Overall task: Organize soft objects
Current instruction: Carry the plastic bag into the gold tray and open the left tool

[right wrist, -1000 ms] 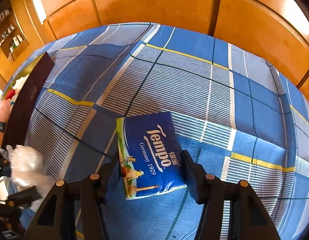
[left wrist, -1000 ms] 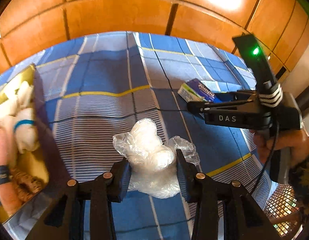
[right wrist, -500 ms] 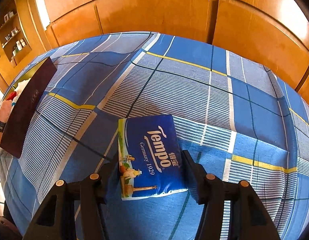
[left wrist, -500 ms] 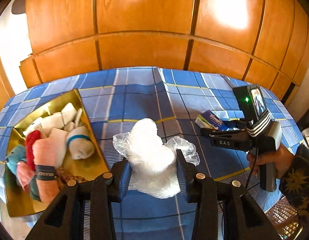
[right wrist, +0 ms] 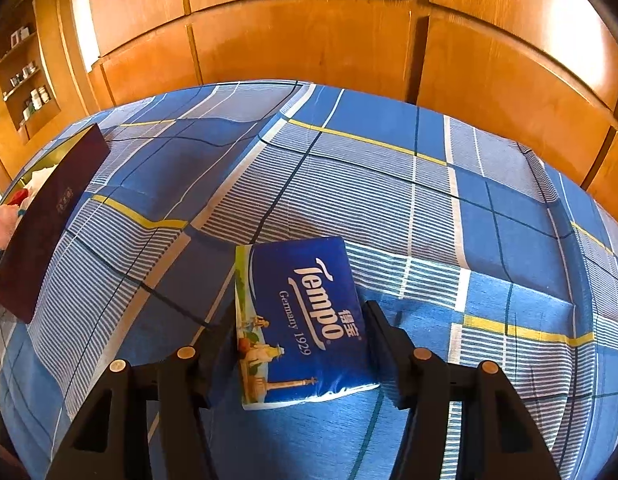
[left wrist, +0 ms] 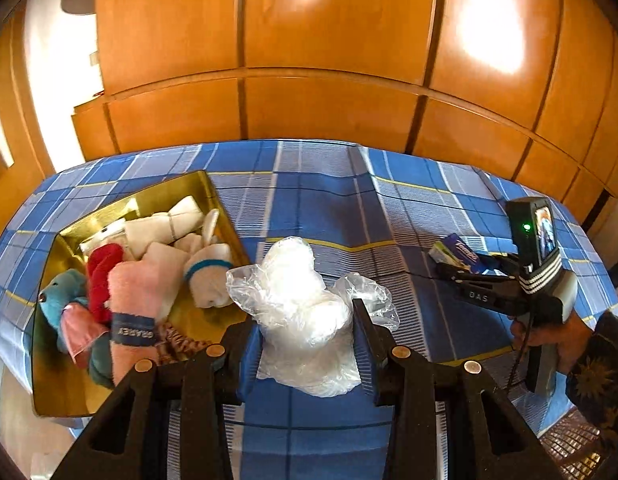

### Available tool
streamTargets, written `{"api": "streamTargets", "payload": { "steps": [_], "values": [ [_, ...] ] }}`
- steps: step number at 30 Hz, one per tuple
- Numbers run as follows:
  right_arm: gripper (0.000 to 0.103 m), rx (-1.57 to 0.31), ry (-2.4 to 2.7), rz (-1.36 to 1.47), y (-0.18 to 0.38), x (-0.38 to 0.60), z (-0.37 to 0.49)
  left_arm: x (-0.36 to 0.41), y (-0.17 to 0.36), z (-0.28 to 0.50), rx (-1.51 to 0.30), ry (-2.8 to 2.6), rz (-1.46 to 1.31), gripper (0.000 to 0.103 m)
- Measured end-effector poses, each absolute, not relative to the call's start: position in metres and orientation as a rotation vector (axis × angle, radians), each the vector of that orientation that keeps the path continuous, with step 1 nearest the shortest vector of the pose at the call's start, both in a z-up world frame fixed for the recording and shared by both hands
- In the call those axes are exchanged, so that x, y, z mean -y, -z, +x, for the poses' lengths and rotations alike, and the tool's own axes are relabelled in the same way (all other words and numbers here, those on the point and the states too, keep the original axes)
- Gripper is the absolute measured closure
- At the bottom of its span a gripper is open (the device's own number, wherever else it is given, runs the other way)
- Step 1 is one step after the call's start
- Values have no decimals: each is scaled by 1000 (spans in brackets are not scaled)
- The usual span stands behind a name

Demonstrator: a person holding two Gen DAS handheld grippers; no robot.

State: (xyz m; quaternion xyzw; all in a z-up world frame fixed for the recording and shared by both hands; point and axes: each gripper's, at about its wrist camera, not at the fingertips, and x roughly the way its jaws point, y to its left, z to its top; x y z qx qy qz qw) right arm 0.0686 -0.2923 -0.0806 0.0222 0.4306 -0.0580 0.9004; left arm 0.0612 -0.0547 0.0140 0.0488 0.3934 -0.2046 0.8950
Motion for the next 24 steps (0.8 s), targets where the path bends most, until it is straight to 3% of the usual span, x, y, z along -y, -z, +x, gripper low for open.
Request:
{"api": "streamTargets", "payload": {
  "steps": [13,24],
  "values": [
    [44,-879,117,55,81,294,68,-6,-21,78,-814,323,-16,62],
    [44,-883,116,37,81,291,70,-153,-27,94,-822,38,-286,62]
  ]
}}
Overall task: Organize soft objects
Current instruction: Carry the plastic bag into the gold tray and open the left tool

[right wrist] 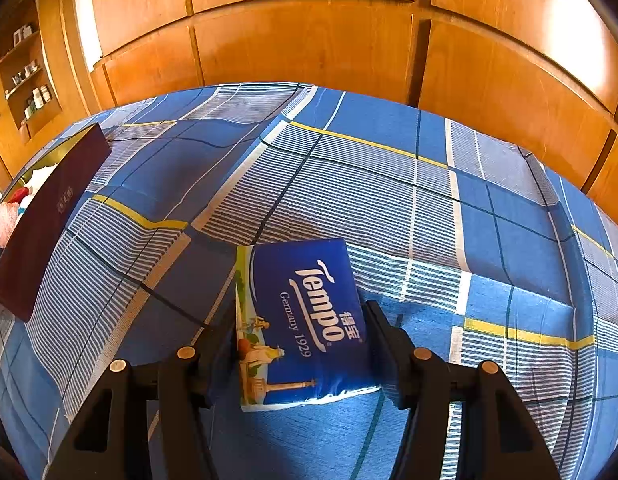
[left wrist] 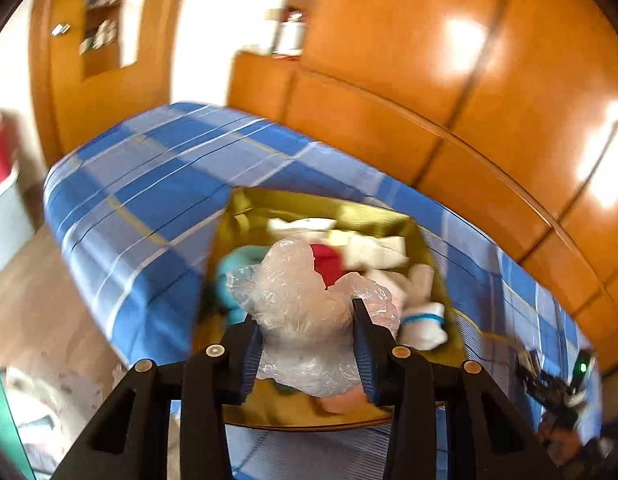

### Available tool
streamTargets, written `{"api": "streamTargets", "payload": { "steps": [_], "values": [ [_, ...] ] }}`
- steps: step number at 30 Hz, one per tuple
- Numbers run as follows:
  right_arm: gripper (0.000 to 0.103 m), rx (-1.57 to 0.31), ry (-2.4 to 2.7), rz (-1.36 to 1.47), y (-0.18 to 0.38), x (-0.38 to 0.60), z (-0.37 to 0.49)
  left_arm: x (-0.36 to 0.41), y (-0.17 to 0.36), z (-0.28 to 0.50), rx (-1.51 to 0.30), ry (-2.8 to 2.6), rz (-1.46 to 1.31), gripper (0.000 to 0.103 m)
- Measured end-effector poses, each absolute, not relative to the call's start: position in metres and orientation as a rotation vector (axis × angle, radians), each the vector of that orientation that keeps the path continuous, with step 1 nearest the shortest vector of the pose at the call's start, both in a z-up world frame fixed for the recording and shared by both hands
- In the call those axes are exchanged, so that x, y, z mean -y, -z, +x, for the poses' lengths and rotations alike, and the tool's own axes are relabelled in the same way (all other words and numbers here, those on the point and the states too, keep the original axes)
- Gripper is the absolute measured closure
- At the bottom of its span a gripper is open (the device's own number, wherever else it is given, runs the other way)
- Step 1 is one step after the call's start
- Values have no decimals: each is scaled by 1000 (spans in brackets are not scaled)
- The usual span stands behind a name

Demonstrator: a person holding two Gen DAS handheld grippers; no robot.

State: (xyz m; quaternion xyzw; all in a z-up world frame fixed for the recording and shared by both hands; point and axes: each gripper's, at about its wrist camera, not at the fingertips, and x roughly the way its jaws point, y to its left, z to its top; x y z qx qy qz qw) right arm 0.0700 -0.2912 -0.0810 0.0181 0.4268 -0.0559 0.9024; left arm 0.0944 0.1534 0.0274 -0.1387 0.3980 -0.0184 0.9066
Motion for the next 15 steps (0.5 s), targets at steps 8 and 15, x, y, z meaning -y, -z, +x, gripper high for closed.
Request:
{"api": "streamTargets", "payload": {
  "steps": [8,15],
  "values": [
    [44,-884,116,33,81,291,71,-180,-8,117,-911,57,-451,62],
    [44,-884,117,33,81,290,71,-143,4,164,-956,109,-372,61]
  ]
}}
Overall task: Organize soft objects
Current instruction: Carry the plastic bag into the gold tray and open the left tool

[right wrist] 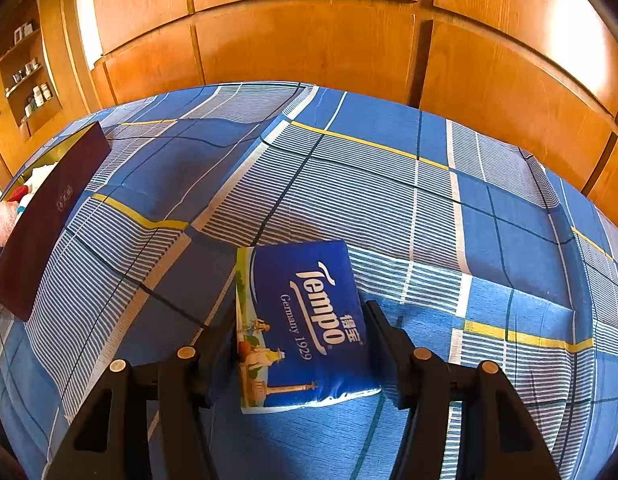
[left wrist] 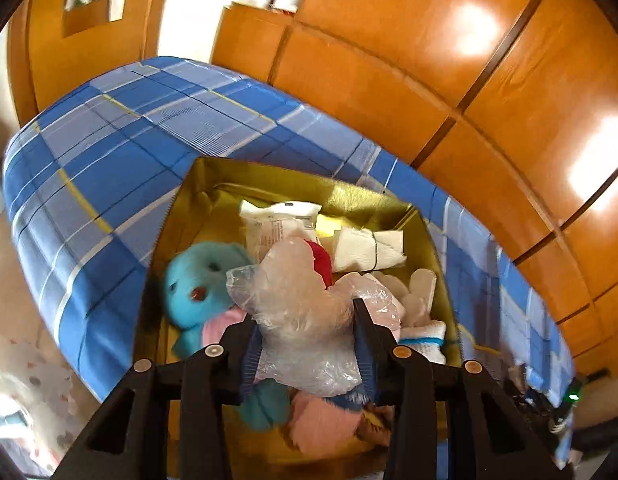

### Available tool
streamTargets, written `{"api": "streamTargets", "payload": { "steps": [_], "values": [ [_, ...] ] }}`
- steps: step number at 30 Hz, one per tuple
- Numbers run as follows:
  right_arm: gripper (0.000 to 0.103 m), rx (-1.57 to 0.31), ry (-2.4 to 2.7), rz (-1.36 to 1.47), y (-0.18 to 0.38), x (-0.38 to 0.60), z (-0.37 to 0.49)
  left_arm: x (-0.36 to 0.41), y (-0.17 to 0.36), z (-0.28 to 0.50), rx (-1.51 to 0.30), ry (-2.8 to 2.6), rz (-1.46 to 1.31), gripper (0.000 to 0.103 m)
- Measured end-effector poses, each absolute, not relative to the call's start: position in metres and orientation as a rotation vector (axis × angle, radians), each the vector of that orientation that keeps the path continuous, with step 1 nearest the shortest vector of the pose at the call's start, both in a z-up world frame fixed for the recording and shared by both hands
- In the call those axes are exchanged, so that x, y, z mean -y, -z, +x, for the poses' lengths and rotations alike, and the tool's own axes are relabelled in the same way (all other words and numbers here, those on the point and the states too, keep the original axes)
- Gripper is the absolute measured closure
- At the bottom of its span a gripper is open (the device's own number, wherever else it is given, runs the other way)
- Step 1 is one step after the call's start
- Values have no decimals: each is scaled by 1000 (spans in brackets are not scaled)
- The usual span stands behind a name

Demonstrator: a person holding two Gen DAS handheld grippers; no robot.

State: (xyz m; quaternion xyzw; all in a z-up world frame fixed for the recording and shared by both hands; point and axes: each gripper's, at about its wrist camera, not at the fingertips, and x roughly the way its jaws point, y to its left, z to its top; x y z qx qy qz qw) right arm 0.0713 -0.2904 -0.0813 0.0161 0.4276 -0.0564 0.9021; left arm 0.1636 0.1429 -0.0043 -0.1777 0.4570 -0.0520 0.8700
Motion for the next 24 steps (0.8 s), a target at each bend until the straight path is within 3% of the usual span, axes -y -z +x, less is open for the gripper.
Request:
{"api": "streamTargets", "payload": {
  "steps": [3,5,11,24],
  "values": [
    [44,-884,117,33,81,290,71,-132,18,183,-996,122,-328,55],
    [44,-884,117,33,81,290,72,-128,26,191,-1020,126,-289,43],
    [44,-884,117,33,81,290,72,-137,23,182,-991,82,-280,24],
    [44,-884,132,9,81,287,73,-144,2,141,-873,-19,-227,24]
  ]
}}
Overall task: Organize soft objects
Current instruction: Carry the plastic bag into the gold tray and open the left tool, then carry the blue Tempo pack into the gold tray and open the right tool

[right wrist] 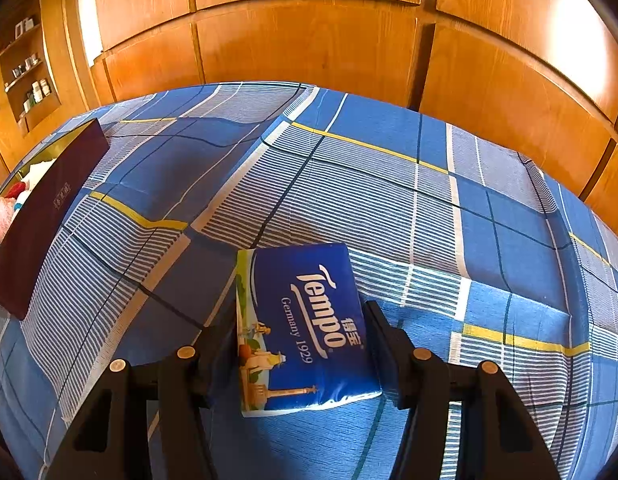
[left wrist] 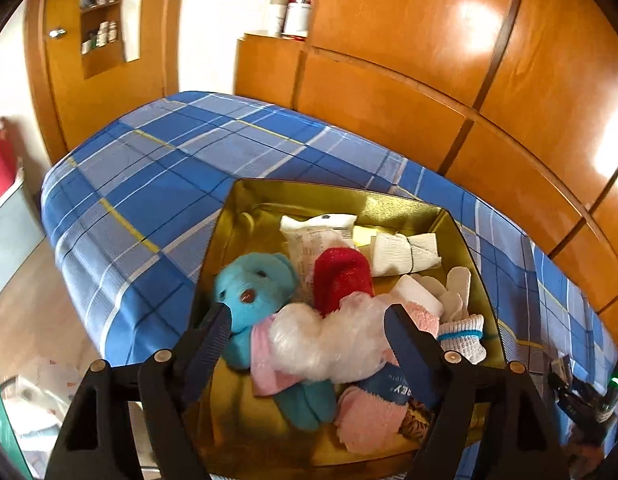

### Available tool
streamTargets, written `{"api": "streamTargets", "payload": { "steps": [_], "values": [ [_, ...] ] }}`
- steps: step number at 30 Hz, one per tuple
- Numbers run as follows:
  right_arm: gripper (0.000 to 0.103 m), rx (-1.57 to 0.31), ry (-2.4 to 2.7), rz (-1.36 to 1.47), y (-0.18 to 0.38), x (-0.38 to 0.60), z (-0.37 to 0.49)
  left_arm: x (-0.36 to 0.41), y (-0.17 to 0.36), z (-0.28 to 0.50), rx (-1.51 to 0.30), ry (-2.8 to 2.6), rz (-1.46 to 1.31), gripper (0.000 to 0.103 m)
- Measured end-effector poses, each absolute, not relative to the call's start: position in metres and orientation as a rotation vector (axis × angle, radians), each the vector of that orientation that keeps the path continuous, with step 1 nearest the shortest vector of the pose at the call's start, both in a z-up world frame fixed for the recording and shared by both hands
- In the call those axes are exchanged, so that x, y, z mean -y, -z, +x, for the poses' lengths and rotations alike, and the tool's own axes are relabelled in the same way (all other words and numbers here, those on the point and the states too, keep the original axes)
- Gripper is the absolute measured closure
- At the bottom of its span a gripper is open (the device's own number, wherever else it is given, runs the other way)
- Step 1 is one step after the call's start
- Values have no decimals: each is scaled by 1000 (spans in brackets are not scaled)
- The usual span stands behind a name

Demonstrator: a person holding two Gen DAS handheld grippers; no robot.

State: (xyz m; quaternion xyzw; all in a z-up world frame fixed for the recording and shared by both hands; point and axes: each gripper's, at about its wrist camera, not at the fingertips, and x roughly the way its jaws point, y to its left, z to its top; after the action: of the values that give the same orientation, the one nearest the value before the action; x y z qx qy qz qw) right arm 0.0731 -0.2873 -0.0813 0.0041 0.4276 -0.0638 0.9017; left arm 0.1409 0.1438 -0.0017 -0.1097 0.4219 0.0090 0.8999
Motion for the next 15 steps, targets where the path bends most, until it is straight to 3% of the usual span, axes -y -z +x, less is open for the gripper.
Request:
{"api": "streamTargets", "payload": {
  "steps": [15],
  "values": [
    [49,-897,163,16,80,283,74,-127,-8,86,-762,-92,-105,24]
  ]
}}
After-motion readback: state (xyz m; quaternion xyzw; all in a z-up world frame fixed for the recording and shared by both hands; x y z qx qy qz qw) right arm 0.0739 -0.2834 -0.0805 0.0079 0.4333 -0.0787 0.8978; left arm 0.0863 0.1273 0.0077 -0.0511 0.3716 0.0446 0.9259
